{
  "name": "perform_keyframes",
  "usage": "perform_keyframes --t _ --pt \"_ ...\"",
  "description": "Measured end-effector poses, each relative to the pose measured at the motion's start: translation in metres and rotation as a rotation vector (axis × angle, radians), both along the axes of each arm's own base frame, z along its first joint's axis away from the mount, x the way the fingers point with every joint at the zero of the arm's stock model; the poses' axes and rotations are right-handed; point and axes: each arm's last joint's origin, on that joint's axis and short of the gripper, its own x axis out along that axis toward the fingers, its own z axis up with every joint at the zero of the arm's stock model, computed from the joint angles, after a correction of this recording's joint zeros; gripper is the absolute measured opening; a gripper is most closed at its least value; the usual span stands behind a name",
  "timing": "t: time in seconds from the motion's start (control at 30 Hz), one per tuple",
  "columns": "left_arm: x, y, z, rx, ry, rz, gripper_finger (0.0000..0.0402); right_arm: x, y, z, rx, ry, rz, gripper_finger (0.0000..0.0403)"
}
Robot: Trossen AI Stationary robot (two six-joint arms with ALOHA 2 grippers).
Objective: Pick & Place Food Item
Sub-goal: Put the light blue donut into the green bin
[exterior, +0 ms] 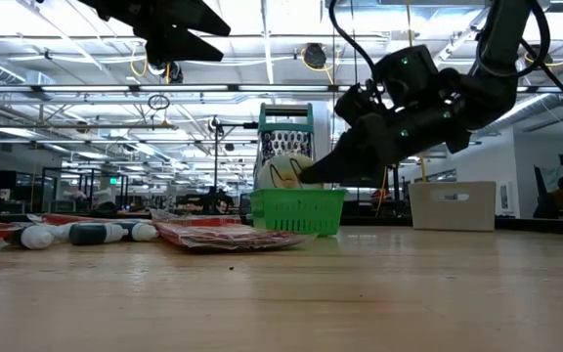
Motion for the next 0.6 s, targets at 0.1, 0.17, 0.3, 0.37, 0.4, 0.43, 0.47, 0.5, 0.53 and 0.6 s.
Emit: perform_keyframes --t 0.1,0.17,0.3,0.37,0.4,0.43,0.47,0.5,0.53,0.6 --pt "0.0 0.0 -0.0001 0.006 0.002 -0.001 0.029 -0.0001 0.0006 -0.0006 0.001 0.005 0.002 0.0043" --pt "0.0 0.0 -0.0001 0.006 0.002 -0.001 0.029 0.0 0.0006 -0.0003 0.0 0.002 0.002 0.005" --pt "0.0 0.0 -0.0001 0.007 0.003 -0.001 0.029 0.0 -0.0001 -0.0002 -0.007 0.003 -0.02 0.0073" --pt "0.0 0.0 -0.0001 0.006 0.002 -0.001 0.0289 0.0 -0.0002 -0.0003 -0.005 0.004 -0.026 0.0089" --pt "0.0 0.0 -0.0001 0.006 0.002 -0.001 0.029 0.0 -0.0002 -0.0003 -0.003 0.004 -0.028 0.0098" --pt "0.0 0.0 -0.0001 0.005 0.002 -0.001 0.029 0.0 -0.0003 -0.0002 -0.002 0.003 -0.028 0.0108" --pt "0.0 0.0 -0.0001 0.005 0.002 -0.001 0.029 0.0001 -0.0003 -0.0001 -0.002 0.002 -0.028 0.0117" --pt "0.0 0.0 -0.0001 0.005 0.002 -0.001 0.0289 0.0001 -0.0003 0.0001 -0.002 0.001 -0.028 0.0126" --pt "0.0 0.0 -0.0001 0.005 0.002 -0.001 0.029 0.0001 -0.0003 0.0001 -0.002 0.001 -0.028 0.0136" --pt "0.0 0.0 -0.0001 0.005 0.002 -0.001 0.029 0.0001 -0.0003 0.0001 0.008 0.001 -0.032 0.0152"
